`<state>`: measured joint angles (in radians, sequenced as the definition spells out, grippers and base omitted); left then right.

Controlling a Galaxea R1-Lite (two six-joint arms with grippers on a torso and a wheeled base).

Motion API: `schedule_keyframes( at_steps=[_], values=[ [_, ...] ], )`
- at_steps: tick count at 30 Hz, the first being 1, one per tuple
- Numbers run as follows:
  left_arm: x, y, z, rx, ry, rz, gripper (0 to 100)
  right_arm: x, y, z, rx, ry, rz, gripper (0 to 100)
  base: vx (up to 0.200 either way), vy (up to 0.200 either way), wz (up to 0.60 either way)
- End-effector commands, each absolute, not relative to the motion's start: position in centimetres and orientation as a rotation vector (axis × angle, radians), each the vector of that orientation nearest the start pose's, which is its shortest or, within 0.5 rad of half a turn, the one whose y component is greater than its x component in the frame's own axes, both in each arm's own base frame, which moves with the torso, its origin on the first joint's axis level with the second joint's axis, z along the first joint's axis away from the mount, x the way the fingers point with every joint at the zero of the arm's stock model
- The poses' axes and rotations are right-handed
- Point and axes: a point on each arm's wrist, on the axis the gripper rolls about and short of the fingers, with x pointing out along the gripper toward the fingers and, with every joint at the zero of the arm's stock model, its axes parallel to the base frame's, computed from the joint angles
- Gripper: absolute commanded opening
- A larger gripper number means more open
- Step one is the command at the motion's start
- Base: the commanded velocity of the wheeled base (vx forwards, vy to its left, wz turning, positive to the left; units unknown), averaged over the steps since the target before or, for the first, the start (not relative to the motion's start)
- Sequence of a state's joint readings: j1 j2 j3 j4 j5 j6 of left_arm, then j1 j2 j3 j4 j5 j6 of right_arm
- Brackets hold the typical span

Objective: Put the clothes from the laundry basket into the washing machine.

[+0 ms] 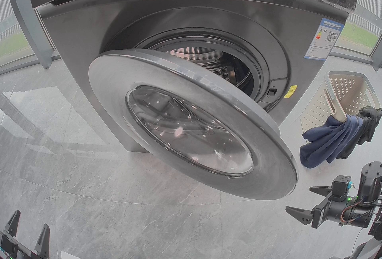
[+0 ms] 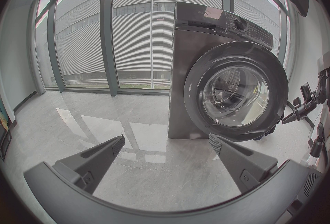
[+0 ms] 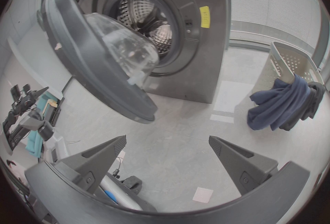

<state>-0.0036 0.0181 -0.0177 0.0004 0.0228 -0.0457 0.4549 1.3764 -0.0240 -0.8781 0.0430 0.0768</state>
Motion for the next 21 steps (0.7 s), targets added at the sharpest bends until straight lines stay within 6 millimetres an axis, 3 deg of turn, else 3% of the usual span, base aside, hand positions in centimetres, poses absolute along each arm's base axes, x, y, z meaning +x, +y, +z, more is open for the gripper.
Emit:
schedule_keyframes(
  at_steps=[1, 11, 21],
  values=[
    [-2.2, 0.1, 7.6, -0.046, 0.006, 0.02, 100, 15.3, 5.6, 9.7, 0.0, 0.48, 0.365, 100, 0.0, 0.0, 0.0],
    [-2.2, 0.1, 7.6, -0.046, 0.006, 0.02, 100, 18.7, 7.2, 11.5, 0.091, 0.415, 0.335, 100, -0.06, 0.0, 0.0],
    [-2.2, 0.1, 7.6, -0.046, 0.006, 0.02, 100, 16.0, 9.7, 10.2, 0.051, 0.485, 0.469, 100, 0.0, 0.0, 0.0]
  ],
)
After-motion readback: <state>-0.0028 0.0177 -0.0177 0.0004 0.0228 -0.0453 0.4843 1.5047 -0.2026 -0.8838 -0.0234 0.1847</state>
